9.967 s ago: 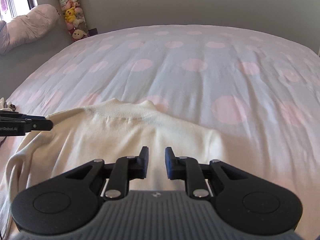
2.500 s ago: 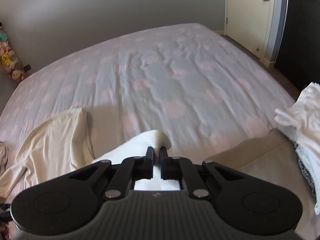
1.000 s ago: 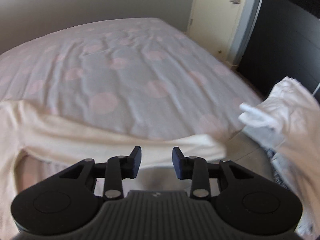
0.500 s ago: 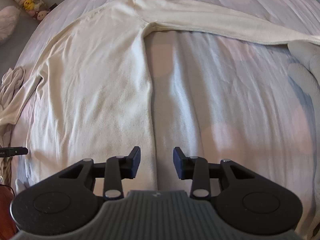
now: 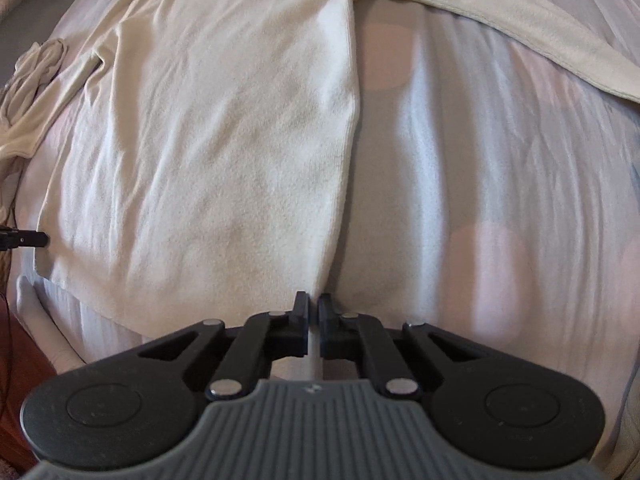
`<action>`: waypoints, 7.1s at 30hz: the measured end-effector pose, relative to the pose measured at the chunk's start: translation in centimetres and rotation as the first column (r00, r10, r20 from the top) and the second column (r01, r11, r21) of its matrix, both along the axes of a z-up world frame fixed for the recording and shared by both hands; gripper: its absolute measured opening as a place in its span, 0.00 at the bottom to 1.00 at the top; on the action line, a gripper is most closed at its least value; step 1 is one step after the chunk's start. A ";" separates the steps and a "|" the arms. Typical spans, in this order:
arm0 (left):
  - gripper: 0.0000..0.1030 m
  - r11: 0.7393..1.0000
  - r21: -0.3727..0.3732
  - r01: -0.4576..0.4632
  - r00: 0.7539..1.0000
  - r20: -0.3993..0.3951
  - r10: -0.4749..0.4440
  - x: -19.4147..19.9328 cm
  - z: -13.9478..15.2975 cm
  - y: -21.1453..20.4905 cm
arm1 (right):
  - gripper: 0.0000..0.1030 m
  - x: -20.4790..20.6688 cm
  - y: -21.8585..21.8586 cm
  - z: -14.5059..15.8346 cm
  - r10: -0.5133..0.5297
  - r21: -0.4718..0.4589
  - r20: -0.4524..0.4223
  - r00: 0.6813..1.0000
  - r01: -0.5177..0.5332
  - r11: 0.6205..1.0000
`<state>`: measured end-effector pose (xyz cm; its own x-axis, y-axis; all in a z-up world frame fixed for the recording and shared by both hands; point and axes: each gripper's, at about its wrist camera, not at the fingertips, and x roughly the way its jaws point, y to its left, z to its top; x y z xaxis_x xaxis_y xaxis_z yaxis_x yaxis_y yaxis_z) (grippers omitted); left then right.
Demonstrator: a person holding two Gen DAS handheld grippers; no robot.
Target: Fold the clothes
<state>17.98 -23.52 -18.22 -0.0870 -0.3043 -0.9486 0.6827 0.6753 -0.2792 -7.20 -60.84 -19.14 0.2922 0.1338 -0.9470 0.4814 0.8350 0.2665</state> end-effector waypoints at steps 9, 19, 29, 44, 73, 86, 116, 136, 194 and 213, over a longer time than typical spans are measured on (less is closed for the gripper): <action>0.02 0.991 0.120 0.065 0.998 -0.028 -0.062 -1.0 -0.1 0.5 | 0.00 -1.1 -0.2 1.8 0.023 -0.027 0.039 0.999 -0.022 0.999; 0.31 0.987 0.158 0.024 0.998 -0.059 -0.015 -0.3 -1.6 1.1 | 0.09 -1.7 -1.1 1.9 -0.003 -0.081 0.075 0.997 0.009 0.997; 0.43 0.984 -0.038 -0.175 0.968 0.178 0.179 6.0 7.7 7.5 | 0.42 2.5 0.2 3.7 -0.203 -0.066 0.413 0.888 0.252 0.966; 0.43 0.914 0.024 -0.405 0.824 0.443 0.353 15.6 7.1 14.3 | 0.54 3.1 -1.8 -2.8 -0.471 0.302 0.509 0.720 0.363 0.882; 0.01 0.905 0.248 -0.346 0.790 0.597 0.138 19.1 12.4 11.4 | 0.54 4.4 -3.2 -5.9 -0.523 0.407 0.437 0.732 0.357 0.841; 0.52 0.907 0.252 -0.337 0.780 0.615 0.119 19.6 10.3 9.2 | 0.54 3.5 -3.1 -4.6 -0.512 0.380 0.485 0.709 0.357 0.854; 0.52 0.980 -0.197 0.016 0.900 0.431 0.072 25.3 -2.0 -19.7 | 0.50 24.4 -21.4 -1.2 -0.069 -0.217 0.509 0.858 0.206 0.954; 0.01 0.998 -0.044 0.036 0.823 0.568 -0.005 24.5 -0.9 -24.5 | 0.06 27.6 -18.3 -1.1 0.071 -0.477 0.362 0.929 0.119 0.871; 0.50 0.871 0.036 -0.491 0.640 0.693 0.332 17.0 12.0 17.0 | 0.38 7.3 -0.8 -2.8 -0.159 -0.174 0.537 0.828 0.293 0.940; 0.04 0.912 -0.088 -0.401 0.734 0.564 0.378 16.9 13.1 16.3 | 0.38 8.2 -0.8 -3.7 -0.148 -0.187 0.512 0.846 0.278 0.942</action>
<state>34.89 -7.21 -5.15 0.5774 -0.1573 -0.8011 0.3832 0.9187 0.0958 1.01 -61.60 -22.83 0.7148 -0.2024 -0.6694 0.5187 0.7955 0.3133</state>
